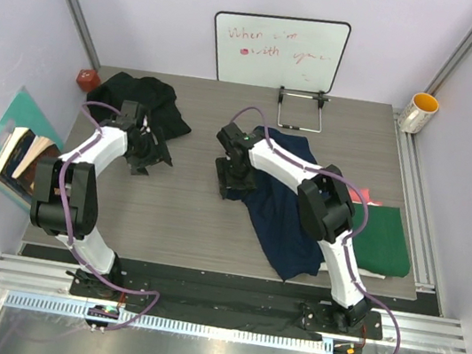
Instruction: Fold and stack the t-shirts
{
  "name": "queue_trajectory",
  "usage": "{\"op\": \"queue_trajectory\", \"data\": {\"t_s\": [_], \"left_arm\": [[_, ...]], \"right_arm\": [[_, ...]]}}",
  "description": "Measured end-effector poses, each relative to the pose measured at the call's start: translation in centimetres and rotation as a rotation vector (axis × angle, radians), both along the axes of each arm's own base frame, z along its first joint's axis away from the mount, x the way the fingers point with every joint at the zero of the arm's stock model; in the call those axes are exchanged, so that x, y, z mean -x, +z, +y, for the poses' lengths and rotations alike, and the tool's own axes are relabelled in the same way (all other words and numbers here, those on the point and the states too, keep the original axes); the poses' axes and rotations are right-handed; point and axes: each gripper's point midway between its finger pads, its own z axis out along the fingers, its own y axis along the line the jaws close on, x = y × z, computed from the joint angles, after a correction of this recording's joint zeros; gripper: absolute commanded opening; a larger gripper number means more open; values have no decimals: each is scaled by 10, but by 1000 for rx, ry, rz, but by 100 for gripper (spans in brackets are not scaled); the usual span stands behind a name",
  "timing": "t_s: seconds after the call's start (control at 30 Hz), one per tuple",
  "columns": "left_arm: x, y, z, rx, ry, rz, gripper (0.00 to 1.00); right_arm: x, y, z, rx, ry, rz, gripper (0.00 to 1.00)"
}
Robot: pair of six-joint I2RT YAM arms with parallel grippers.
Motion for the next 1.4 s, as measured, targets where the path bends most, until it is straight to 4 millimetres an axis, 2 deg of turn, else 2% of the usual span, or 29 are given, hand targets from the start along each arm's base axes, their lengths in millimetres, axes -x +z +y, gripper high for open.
{"op": "queue_trajectory", "data": {"t_s": [0.23,0.3,0.4,0.5,0.57,0.67,0.73,0.83,0.87,0.9,1.4], "left_arm": [[0,0,0,1,-1,-1,77],[0,0,0,2,-1,0,77],[0,0,0,2,-1,0,77],[0,-1,0,2,-1,2,77],[0,-3,0,2,-1,8,77],[0,-5,0,1,-1,13,77],[0,-5,0,2,-1,13,77],[0,-5,0,2,-1,14,77],[0,-5,0,2,-1,14,77],[0,-5,0,2,-1,14,77],[-2,-6,-1,5,2,17,76]], "right_arm": [[-4,4,2,-5,-4,-9,64],[-9,7,5,-13,-5,-22,58],[-15,13,8,-27,-11,-40,56],[-20,9,10,-26,-13,-34,56],[-20,-1,11,-10,-12,-14,56],[-21,0,11,-12,-14,-8,56],[-20,-1,10,-11,-13,-2,50],[-18,-2,8,3,-9,11,30],[-16,-3,6,11,-5,18,10],[-15,-4,4,19,-3,26,1],[-9,-5,-1,23,6,43,1]]}}
